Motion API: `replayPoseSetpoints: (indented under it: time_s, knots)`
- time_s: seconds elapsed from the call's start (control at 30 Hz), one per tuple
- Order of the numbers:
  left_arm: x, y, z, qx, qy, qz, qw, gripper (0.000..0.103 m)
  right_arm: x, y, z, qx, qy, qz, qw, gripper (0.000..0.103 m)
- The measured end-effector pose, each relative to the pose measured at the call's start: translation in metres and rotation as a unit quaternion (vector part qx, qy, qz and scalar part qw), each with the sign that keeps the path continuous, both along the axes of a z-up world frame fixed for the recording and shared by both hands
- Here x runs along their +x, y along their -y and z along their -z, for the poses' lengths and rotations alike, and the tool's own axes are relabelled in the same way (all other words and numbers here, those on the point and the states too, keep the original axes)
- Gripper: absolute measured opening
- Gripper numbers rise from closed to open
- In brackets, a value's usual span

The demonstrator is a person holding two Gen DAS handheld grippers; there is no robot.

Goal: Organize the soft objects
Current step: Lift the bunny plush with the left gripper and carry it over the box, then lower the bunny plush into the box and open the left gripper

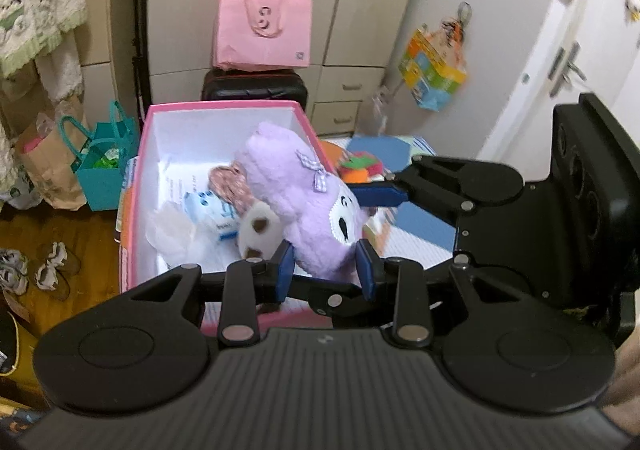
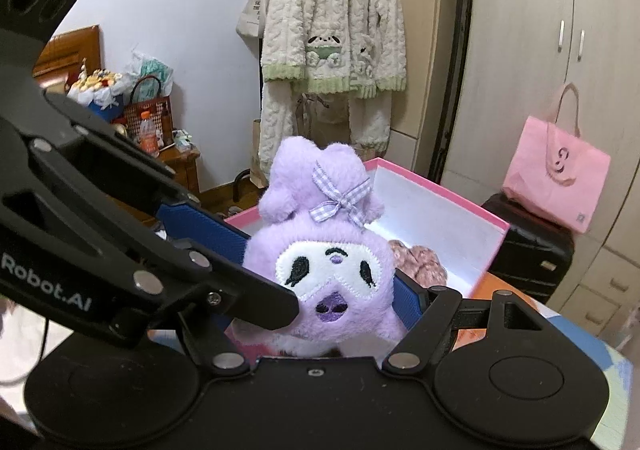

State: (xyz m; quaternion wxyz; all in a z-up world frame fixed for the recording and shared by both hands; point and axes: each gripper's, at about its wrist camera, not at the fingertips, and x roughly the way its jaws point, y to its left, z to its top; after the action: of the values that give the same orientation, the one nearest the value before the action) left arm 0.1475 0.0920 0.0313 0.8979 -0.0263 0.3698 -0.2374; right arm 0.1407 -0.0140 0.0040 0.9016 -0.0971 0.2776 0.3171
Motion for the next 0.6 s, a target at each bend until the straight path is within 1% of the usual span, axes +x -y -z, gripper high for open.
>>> replayPoseSetpoints:
  time_s: [0.13,0.23,0.37,0.47,0.53,0.6]
  knots:
    - [0.032,-0.014,0.004,-0.014,-0.011,-0.023,0.9996,0.031,0.038,-0.006,0.007,0.032,-0.041,0.005,0.999,0.08]
    - [0.056,-0.023,0.01,-0.025,-0.024,-0.037,0.9987,0.031,0.065,-0.011,0.014,0.044,-0.07,0.008,0.997,0.08]
    - [0.085,-0.032,0.025,-0.039,-0.048,-0.058,0.9964,0.031,0.093,-0.02,0.027,0.046,-0.112,0.01,0.993,0.08]
    - [0.104,-0.037,0.037,-0.049,-0.069,-0.07,0.9939,0.031,0.113,-0.027,0.038,0.037,-0.137,0.01,0.99,0.08]
    - [0.115,-0.042,0.045,-0.056,-0.084,-0.079,0.9917,0.031,0.128,-0.03,0.044,0.034,-0.157,0.009,0.987,0.08]
    - [0.126,-0.046,0.053,-0.066,-0.102,-0.089,0.9886,0.031,0.14,-0.032,0.05,0.036,-0.187,0.01,0.982,0.08]
